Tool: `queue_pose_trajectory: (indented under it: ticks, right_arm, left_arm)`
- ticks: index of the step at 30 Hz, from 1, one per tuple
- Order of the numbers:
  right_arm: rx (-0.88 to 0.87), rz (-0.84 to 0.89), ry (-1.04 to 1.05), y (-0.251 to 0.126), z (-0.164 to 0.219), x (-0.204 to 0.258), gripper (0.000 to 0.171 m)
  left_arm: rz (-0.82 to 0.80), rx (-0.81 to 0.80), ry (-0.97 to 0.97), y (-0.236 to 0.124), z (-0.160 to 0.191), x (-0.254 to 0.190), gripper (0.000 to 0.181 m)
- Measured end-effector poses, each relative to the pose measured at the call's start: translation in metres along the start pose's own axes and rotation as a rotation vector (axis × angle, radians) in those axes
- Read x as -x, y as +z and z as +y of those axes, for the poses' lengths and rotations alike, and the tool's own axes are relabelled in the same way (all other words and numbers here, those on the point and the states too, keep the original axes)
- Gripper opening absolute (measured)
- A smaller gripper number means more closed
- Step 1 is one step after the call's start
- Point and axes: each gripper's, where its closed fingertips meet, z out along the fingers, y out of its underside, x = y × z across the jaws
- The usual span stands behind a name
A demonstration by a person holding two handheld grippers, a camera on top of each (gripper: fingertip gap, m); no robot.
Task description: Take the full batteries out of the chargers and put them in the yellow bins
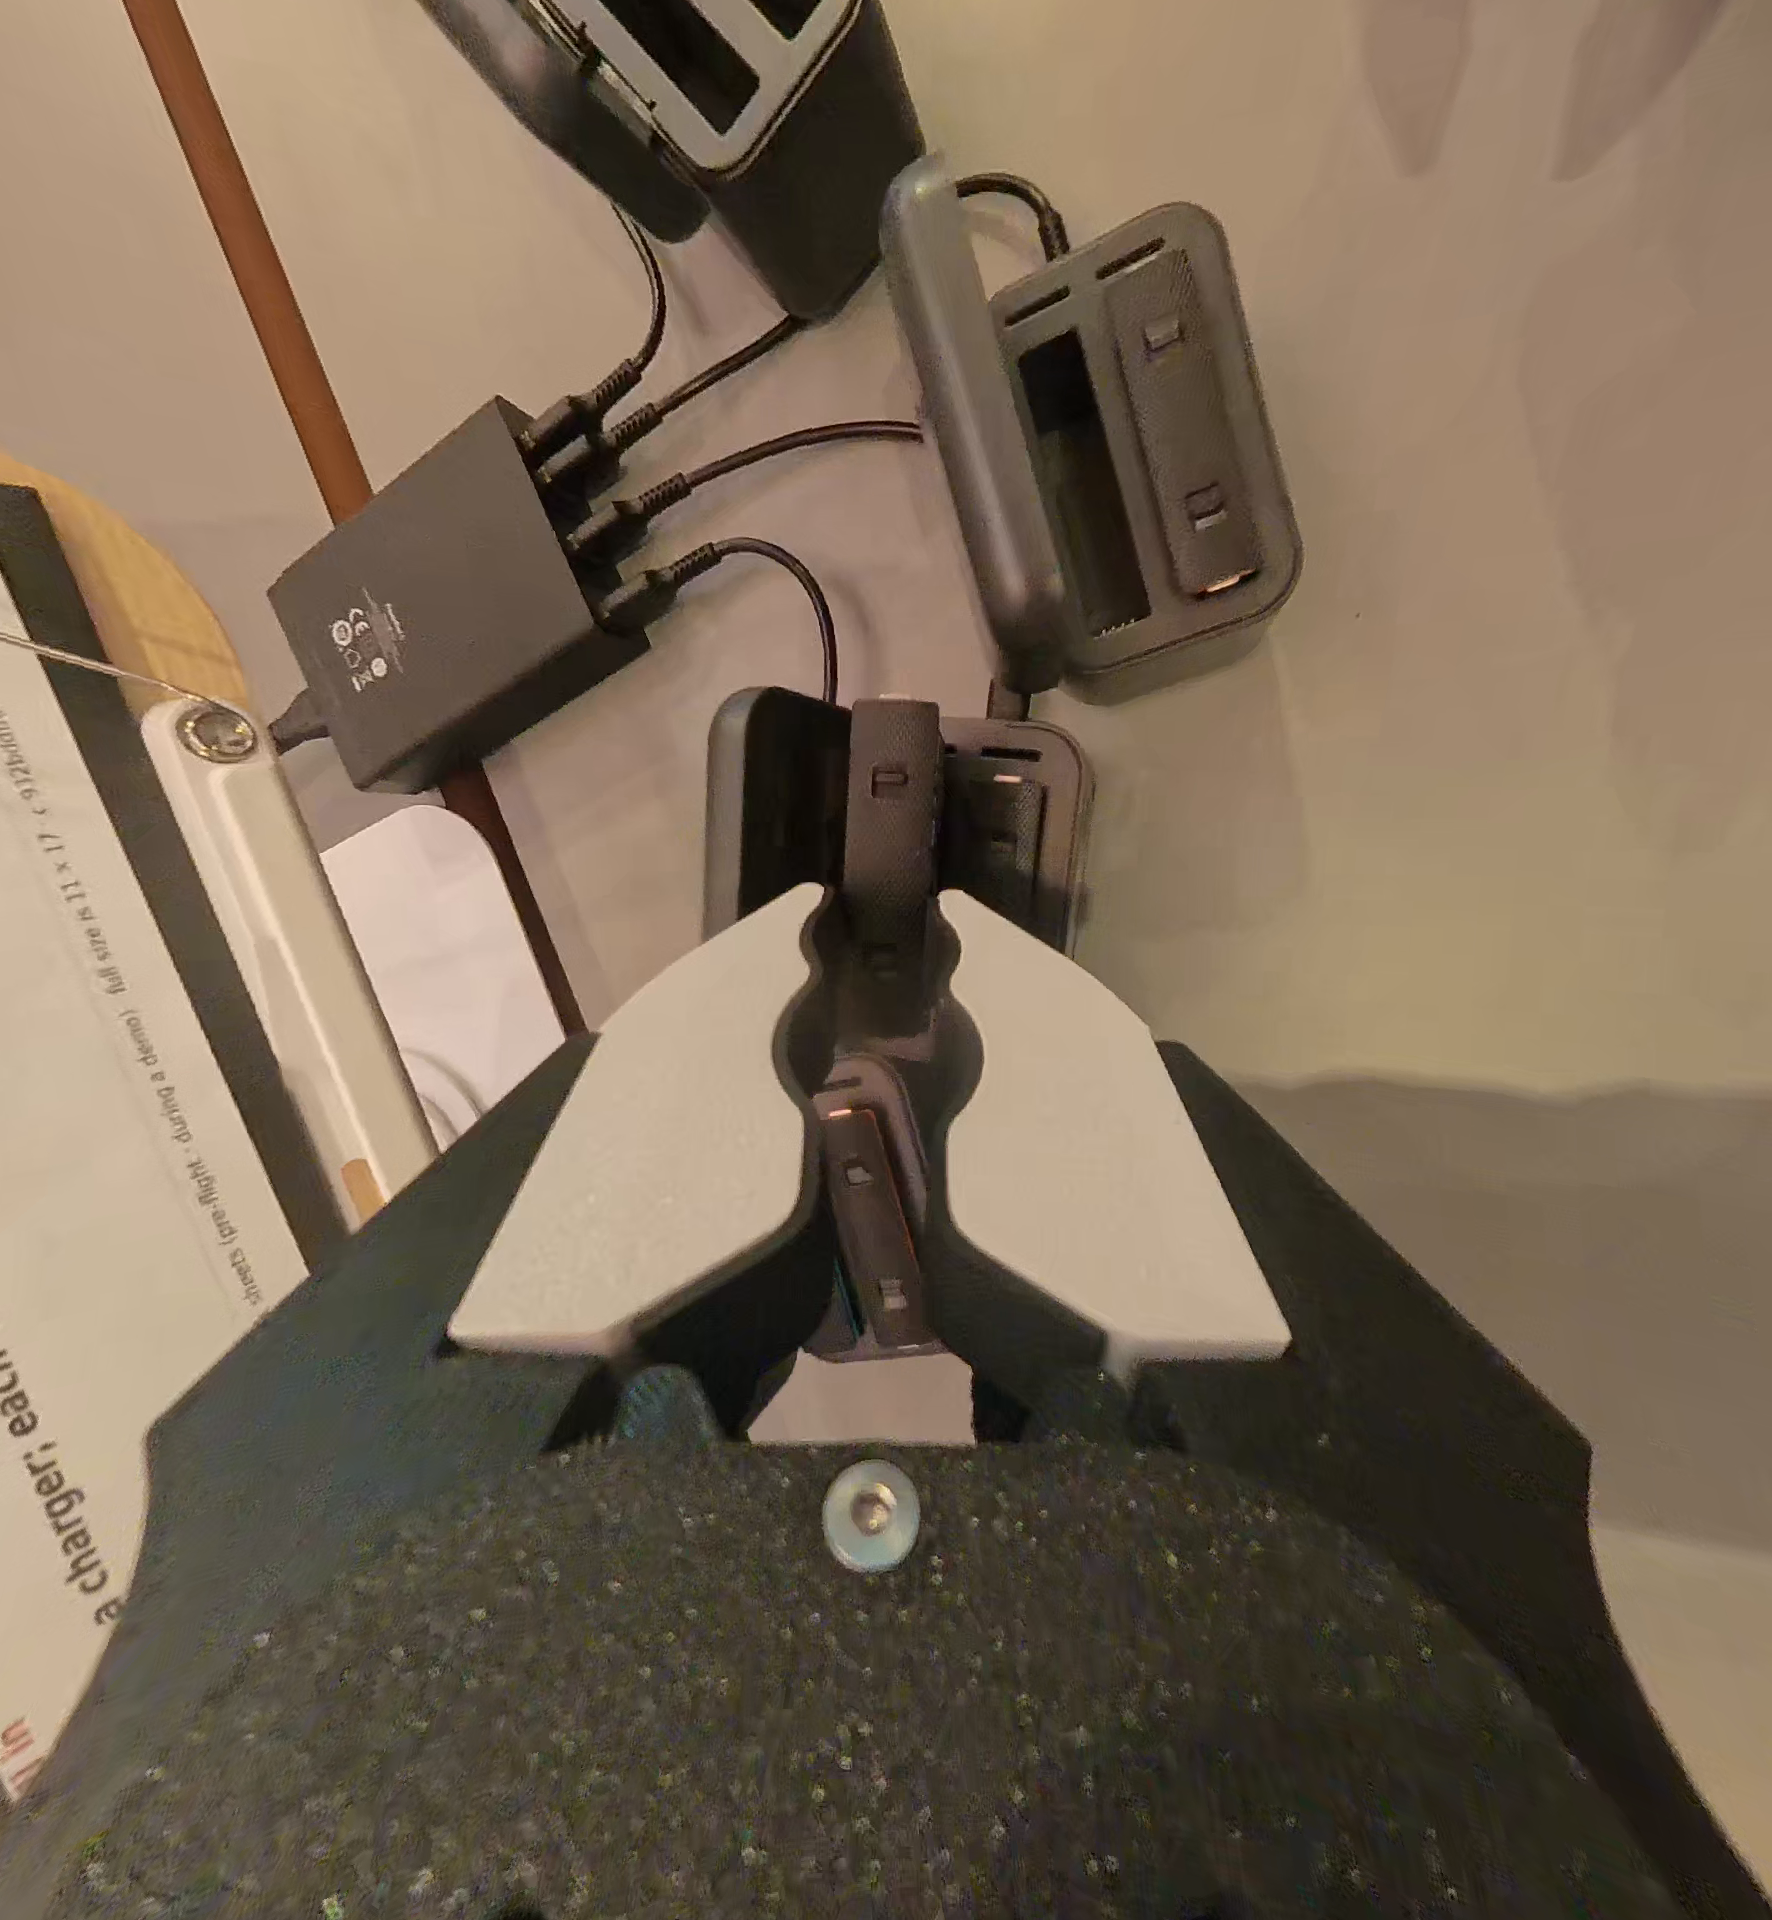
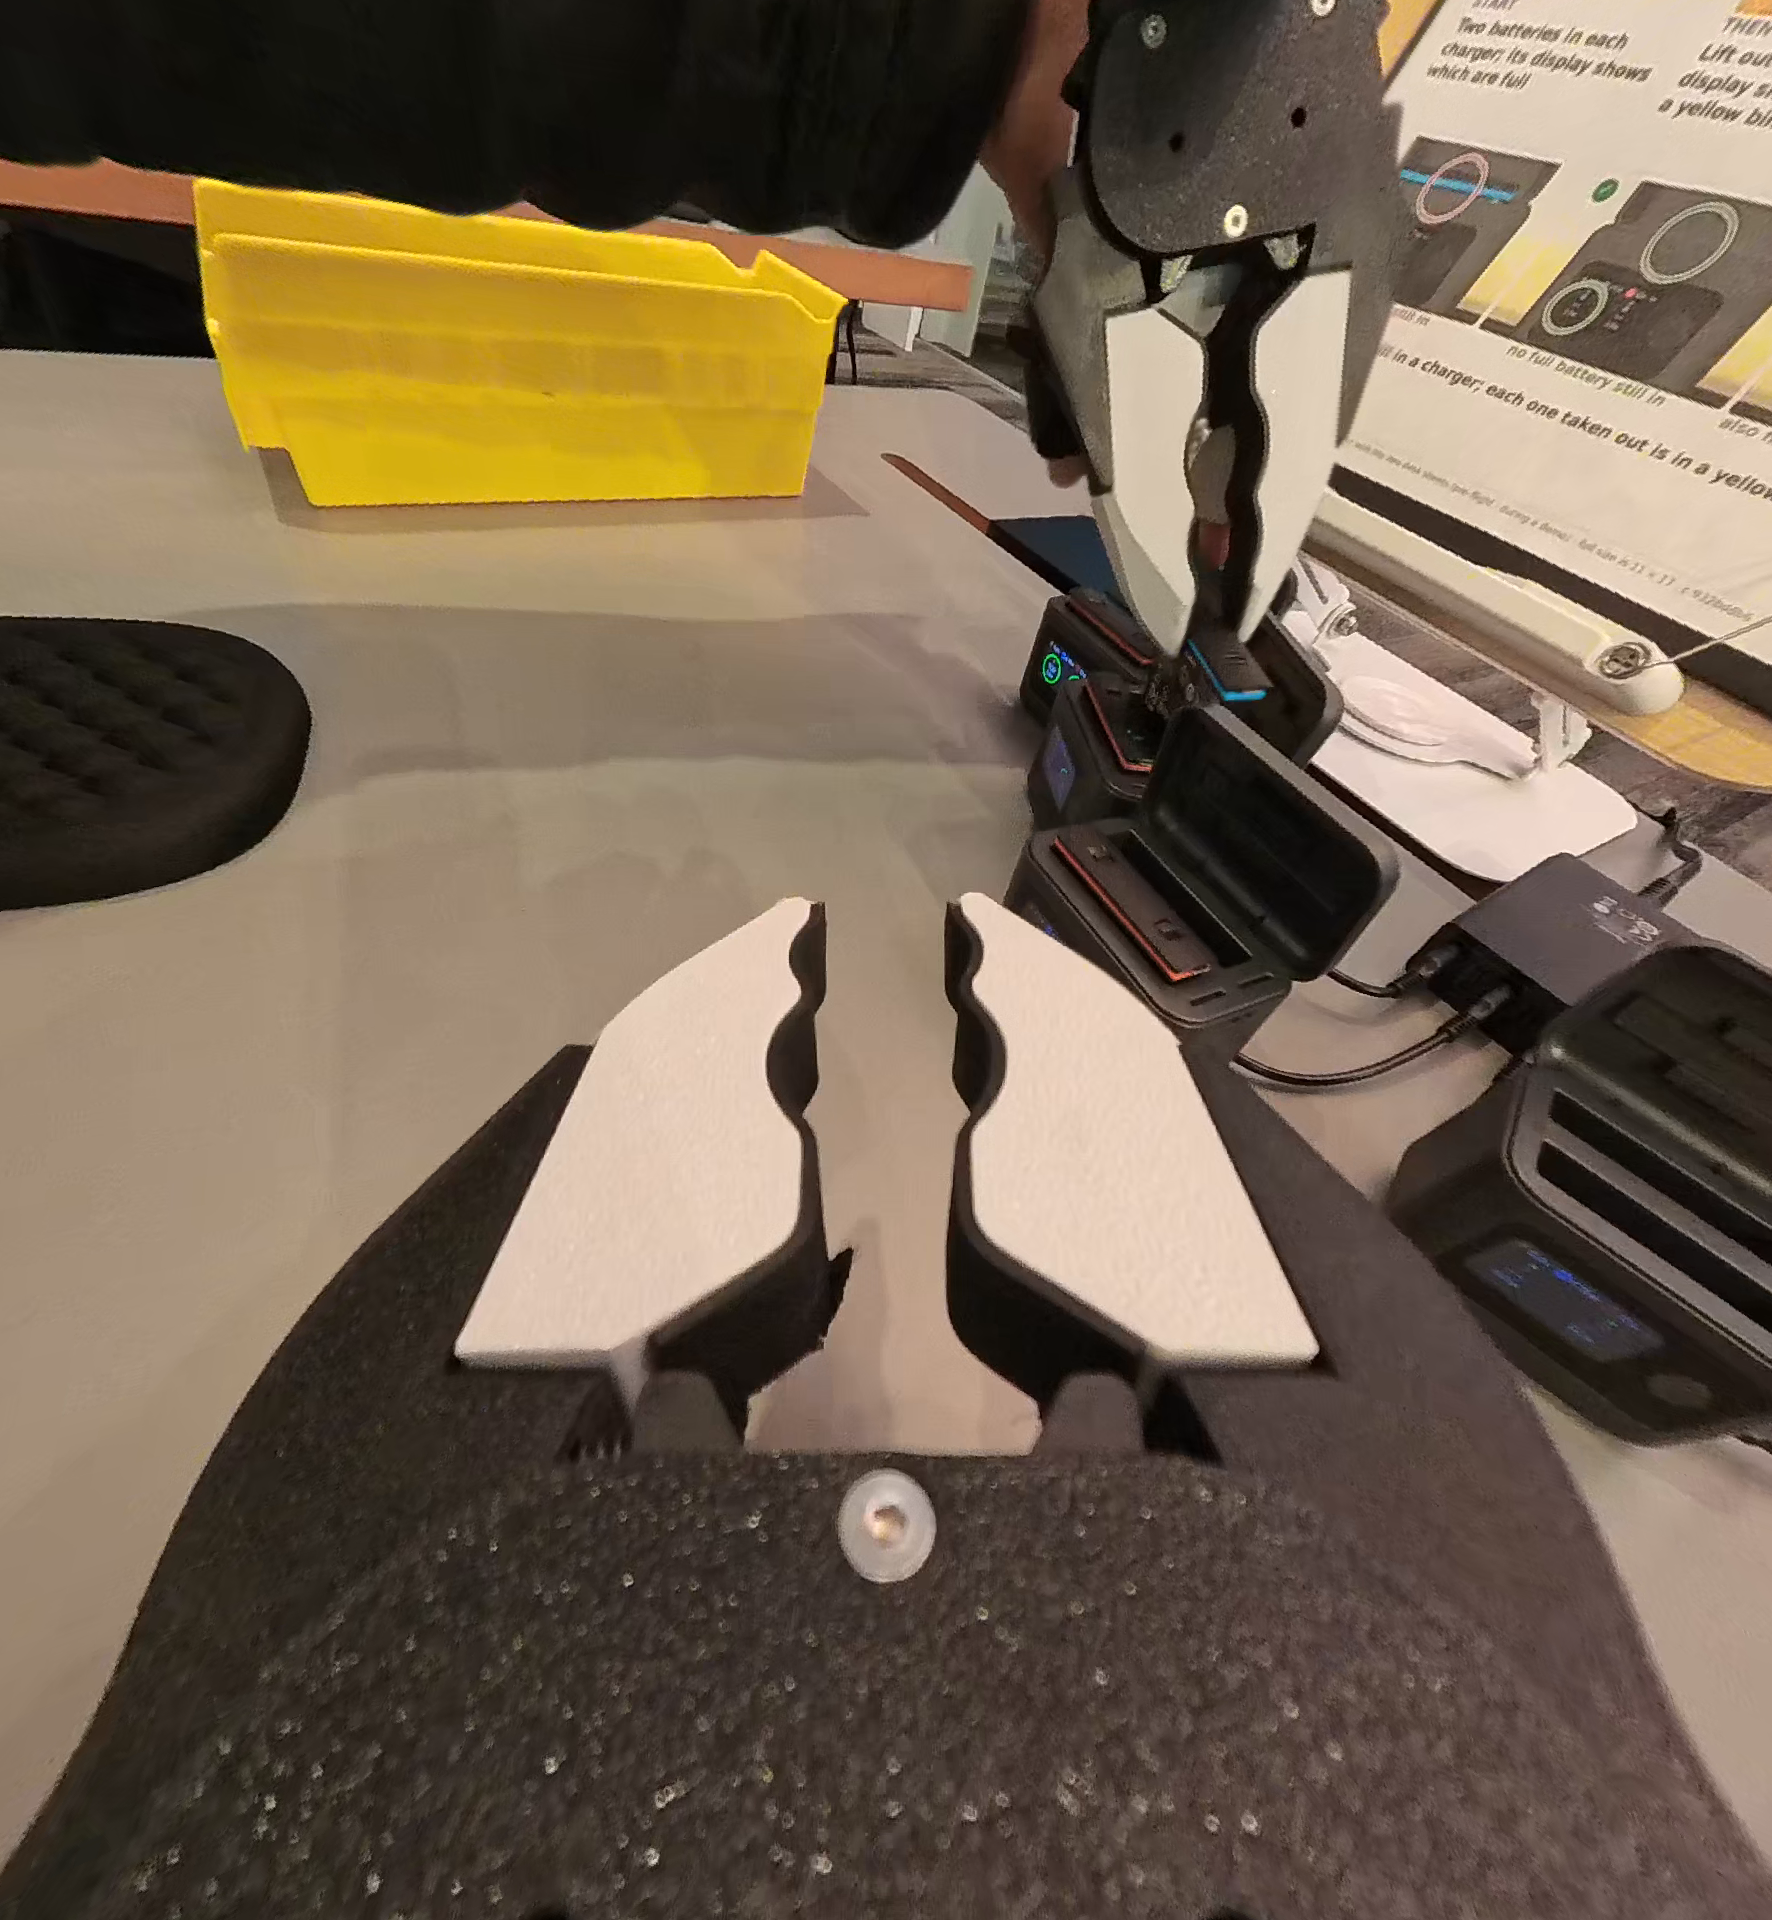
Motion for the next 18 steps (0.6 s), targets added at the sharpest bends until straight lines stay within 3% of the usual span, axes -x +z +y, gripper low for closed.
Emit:
queue_pose_trajectory:
  ticks: [18]
  right_arm:
    - [0.047, 0.063, 0.051, 0.004, 0.009, -0.008, 0.013]
  left_arm:
    - [0.086, 0.071, 0.004, 0.013, 0.016, -0.002, 0.015]
